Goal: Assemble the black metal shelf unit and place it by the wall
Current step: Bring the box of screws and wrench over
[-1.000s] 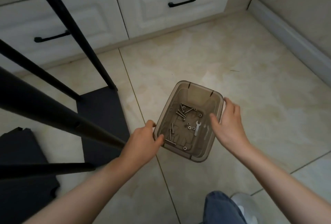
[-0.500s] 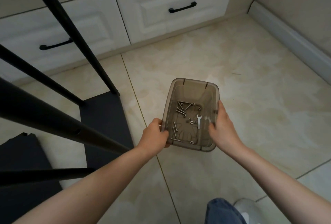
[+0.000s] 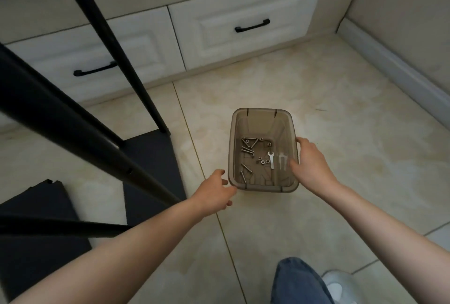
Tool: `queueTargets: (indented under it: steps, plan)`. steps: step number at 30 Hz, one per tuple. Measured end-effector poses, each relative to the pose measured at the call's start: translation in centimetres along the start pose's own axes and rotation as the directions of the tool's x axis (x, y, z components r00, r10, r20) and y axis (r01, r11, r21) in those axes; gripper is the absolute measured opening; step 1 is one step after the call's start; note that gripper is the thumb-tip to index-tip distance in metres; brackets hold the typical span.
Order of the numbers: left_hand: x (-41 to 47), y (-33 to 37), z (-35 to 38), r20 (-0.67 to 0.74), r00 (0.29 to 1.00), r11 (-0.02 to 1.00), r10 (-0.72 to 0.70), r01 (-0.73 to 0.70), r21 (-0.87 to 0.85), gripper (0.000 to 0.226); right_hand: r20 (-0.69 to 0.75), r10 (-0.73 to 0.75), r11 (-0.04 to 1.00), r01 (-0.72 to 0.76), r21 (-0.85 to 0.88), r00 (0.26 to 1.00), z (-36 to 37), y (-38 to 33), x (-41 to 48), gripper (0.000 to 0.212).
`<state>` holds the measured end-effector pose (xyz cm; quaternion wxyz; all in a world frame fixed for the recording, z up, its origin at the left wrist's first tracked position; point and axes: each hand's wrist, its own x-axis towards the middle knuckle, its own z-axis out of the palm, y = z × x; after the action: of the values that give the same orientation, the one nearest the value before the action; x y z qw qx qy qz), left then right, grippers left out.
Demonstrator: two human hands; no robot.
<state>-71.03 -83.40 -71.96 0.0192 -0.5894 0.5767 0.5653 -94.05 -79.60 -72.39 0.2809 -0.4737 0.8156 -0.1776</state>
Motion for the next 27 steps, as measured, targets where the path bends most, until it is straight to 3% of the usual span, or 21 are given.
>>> queueTargets:
  steps: [5, 13, 21, 27]
  plan:
    - [-5.6, -1.5, -2.3, 0.074, 0.997, 1.0, -0.001, -0.001, 0.027, 0.058, 0.057, -0.066, 0.979, 0.076, -0.19, 0.996, -2.9, -1.7, -1.7, 0.05]
    - [-15.4, -5.9, -8.4, 0.116, 0.986, 0.981, -0.119, 0.099, 0.169, 0.023, 0.21, -0.325, 0.846, 0.382, -0.371, 0.922, -7.8, -11.8, -3.5, 0.047]
    - [-23.0, -7.0, -14.9, -0.161, 0.977, 0.957, -0.141, 0.176, 0.232, 0.015, 0.342, -0.588, 0.738, 0.659, -0.146, 0.733, -9.0, -23.8, -10.4, 0.04]
    - [-26.1, -5.5, -18.8, -0.458, 0.88, 0.987, -0.124, 0.157, 0.033, 0.018, 0.411, -0.655, 0.724, 0.683, 0.099, 0.635, -8.8, -28.4, -13.7, 0.044]
